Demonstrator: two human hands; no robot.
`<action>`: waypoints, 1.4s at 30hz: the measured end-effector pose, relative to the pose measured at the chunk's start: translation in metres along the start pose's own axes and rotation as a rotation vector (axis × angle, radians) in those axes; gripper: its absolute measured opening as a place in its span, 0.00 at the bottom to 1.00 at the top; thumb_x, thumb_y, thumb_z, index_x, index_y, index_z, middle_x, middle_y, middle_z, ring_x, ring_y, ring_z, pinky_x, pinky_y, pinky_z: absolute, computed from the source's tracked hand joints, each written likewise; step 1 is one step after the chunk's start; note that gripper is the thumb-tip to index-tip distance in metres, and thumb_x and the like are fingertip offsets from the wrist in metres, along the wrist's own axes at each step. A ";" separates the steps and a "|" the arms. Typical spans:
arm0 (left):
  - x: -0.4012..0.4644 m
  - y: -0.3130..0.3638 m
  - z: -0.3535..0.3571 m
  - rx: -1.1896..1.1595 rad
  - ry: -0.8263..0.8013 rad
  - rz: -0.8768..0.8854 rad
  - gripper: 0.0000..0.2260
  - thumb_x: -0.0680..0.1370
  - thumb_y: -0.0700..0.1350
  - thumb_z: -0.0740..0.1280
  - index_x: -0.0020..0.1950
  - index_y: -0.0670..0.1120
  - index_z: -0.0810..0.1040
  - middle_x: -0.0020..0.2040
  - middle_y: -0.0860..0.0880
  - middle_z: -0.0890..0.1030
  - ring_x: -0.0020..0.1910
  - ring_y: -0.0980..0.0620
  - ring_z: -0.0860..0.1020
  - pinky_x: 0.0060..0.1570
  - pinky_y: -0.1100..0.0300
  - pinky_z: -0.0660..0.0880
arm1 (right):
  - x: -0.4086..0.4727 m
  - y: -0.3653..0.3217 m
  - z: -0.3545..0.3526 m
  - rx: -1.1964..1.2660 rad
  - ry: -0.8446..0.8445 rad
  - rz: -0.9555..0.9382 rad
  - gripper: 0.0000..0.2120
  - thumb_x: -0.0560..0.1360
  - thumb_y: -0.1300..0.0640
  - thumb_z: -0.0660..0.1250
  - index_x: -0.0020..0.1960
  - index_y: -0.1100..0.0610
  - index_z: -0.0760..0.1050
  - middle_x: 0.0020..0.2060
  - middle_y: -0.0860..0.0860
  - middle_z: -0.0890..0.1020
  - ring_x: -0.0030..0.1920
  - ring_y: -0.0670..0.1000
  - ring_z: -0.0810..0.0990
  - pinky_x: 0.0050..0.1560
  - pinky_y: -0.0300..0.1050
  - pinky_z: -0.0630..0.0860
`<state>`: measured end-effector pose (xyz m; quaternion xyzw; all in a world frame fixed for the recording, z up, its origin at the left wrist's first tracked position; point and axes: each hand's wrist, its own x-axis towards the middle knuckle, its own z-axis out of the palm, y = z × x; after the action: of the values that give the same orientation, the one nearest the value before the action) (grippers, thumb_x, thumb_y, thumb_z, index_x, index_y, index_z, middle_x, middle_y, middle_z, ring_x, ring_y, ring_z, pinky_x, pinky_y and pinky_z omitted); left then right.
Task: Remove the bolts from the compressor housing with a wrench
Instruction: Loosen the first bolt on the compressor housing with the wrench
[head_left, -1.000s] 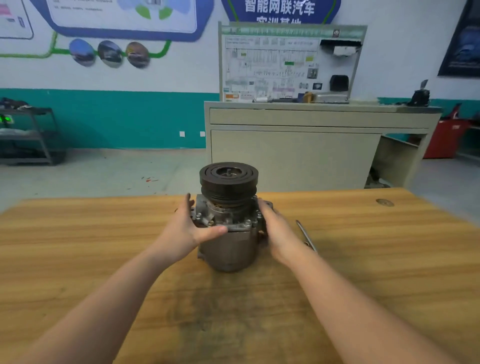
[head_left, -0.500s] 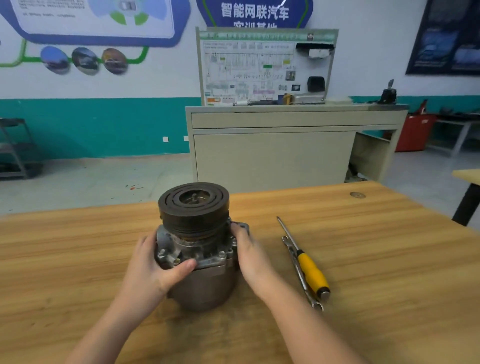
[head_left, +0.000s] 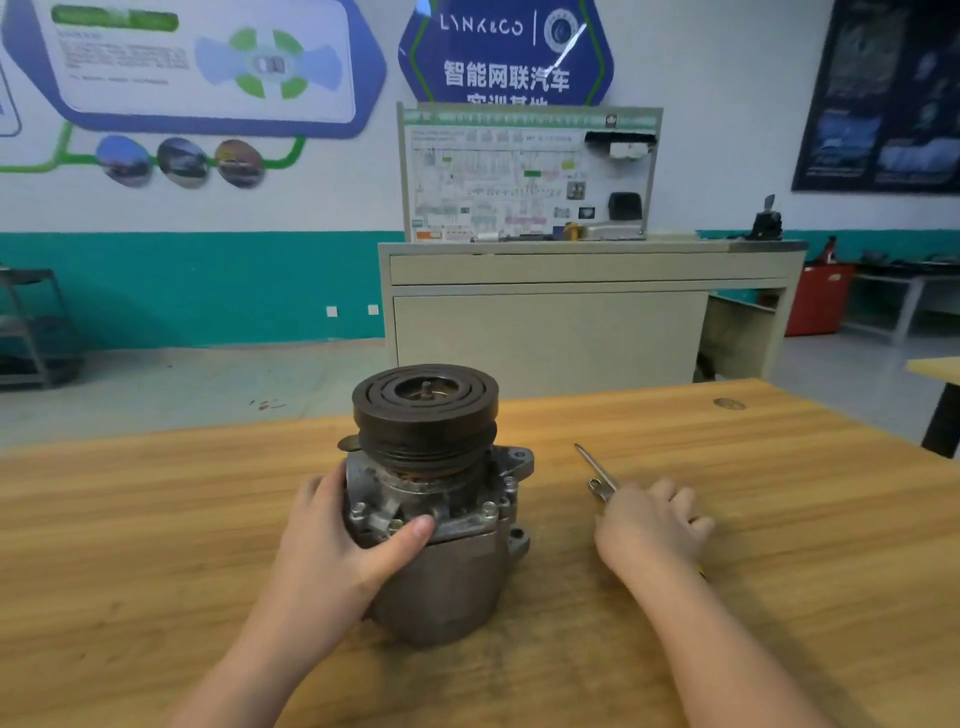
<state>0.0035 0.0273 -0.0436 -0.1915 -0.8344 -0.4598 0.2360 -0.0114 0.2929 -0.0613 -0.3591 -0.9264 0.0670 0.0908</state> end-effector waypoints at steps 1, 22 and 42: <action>-0.001 0.000 0.000 0.005 -0.003 -0.002 0.22 0.60 0.71 0.64 0.50 0.64 0.70 0.49 0.61 0.72 0.53 0.69 0.68 0.46 0.70 0.66 | 0.001 -0.001 0.001 -0.017 -0.002 0.008 0.16 0.78 0.52 0.58 0.64 0.47 0.70 0.63 0.52 0.67 0.65 0.54 0.62 0.58 0.51 0.62; -0.027 0.039 0.013 0.194 0.242 0.582 0.08 0.80 0.51 0.60 0.56 0.52 0.75 0.52 0.58 0.74 0.51 0.57 0.72 0.51 0.57 0.69 | -0.032 0.034 -0.080 0.809 -0.606 -0.882 0.24 0.65 0.31 0.64 0.37 0.52 0.83 0.18 0.44 0.65 0.21 0.43 0.63 0.25 0.32 0.61; -0.034 0.036 0.040 0.441 0.240 0.376 0.15 0.75 0.59 0.60 0.60 0.63 0.78 0.63 0.48 0.66 0.65 0.46 0.61 0.65 0.48 0.58 | -0.069 -0.001 -0.158 -0.018 -0.476 -0.727 0.27 0.79 0.37 0.53 0.39 0.55 0.79 0.18 0.48 0.75 0.16 0.44 0.69 0.22 0.33 0.68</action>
<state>0.0415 0.0758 -0.0574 -0.2314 -0.8301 -0.2354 0.4495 0.0726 0.2550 0.0844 0.0152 -0.9883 0.1034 -0.1111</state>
